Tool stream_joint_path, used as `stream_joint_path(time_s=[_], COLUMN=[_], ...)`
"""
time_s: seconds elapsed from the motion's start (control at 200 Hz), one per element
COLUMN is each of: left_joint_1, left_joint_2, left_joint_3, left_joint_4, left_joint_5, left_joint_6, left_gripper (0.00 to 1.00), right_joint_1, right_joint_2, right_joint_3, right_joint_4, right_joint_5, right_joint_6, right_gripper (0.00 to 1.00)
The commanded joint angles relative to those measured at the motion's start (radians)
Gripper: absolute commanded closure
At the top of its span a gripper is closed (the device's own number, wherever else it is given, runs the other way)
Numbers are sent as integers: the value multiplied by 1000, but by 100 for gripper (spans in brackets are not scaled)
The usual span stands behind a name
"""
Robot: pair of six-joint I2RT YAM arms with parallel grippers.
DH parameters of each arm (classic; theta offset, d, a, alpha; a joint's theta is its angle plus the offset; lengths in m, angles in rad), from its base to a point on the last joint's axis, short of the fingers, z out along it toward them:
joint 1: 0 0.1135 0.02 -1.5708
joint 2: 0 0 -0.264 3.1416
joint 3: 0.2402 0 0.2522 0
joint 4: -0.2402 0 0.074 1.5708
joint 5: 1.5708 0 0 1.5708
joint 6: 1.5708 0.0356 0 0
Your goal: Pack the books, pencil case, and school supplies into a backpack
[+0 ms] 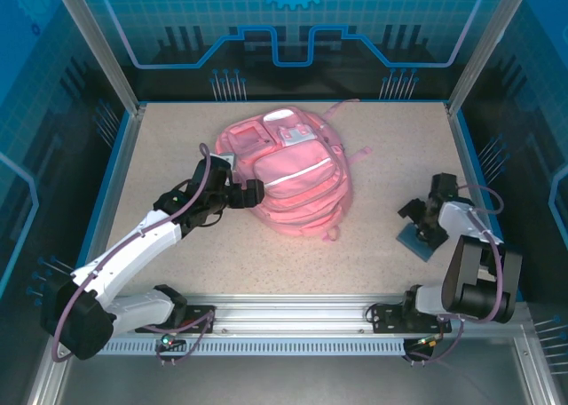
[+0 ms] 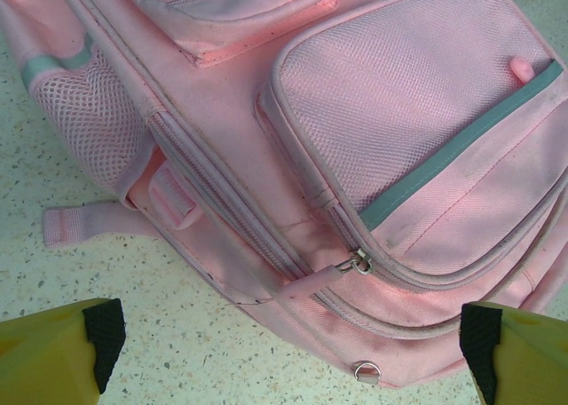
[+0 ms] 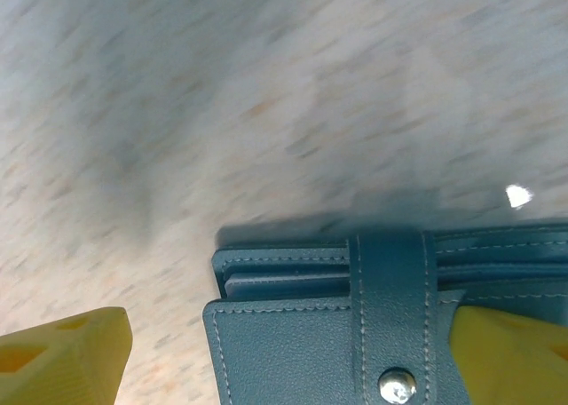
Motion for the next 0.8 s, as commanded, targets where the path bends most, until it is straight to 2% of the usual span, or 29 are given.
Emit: stream_joint_path(time_s=[0.0, 0.1, 0.215, 0.39, 0.535, 0.685, 0.795], left_joint_1=[10, 11, 10, 11, 10, 10, 10], left_joint_2=[-3, 1, -5, -26, -24, -23, -25], left_joint_3=[-8, -3, -3, -14, -20, -23, -30], left_joint_4=[6, 3, -10, -14, 0, 6, 12], left_joint_5=[19, 25, 27, 37, 56, 76, 83], left_joint_6=[-23, -27, -23, -24, -35, -45, -47], left_gripper=[1, 1, 1, 1, 1, 1, 1], right_joint_1=[183, 320, 373, 367, 323, 292, 275], right_joint_2=[45, 96, 121, 72, 143, 217, 236], right_joint_3=[-39, 11, 78, 169, 262, 290, 272], right_joint_4=[38, 53, -4, -88, -127, -140, -120], right_joint_5=[-149, -127, -72, 10, -47, -43, -92], right_joint_6=[183, 236, 209, 33, -135, -196, -225], right_gripper=[7, 7, 8, 7, 6, 2, 0])
